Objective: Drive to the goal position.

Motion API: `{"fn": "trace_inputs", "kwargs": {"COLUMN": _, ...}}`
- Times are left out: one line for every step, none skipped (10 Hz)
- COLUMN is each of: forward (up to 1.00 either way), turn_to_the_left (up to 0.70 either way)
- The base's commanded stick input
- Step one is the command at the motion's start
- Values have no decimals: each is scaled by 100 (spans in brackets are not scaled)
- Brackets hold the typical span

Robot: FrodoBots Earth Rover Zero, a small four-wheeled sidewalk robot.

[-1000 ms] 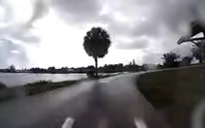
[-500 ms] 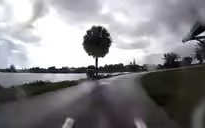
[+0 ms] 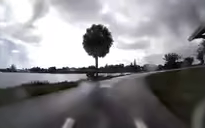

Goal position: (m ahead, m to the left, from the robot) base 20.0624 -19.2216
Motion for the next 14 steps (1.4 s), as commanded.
{"fn": "trace_inputs", "kwargs": {"forward": 100, "turn_to_the_left": -40}}
{"fn": "trace_inputs", "kwargs": {"forward": 100, "turn_to_the_left": -40}}
{"fn": "trace_inputs", "kwargs": {"forward": 100, "turn_to_the_left": -40}}
{"fn": "trace_inputs", "kwargs": {"forward": 100, "turn_to_the_left": -40}}
{"fn": "trace_inputs", "kwargs": {"forward": 100, "turn_to_the_left": -40}}
{"fn": "trace_inputs", "kwargs": {"forward": 100, "turn_to_the_left": -40}}
{"fn": "trace_inputs", "kwargs": {"forward": 100, "turn_to_the_left": -40}}
{"fn": "trace_inputs", "kwargs": {"forward": 100, "turn_to_the_left": 0}}
{"fn": "trace_inputs", "kwargs": {"forward": 100, "turn_to_the_left": 0}}
{"fn": "trace_inputs", "kwargs": {"forward": 100, "turn_to_the_left": 0}}
{"fn": "trace_inputs", "kwargs": {"forward": 100, "turn_to_the_left": 0}}
{"fn": "trace_inputs", "kwargs": {"forward": 100, "turn_to_the_left": 0}}
{"fn": "trace_inputs", "kwargs": {"forward": 100, "turn_to_the_left": 0}}
{"fn": "trace_inputs", "kwargs": {"forward": 100, "turn_to_the_left": 0}}
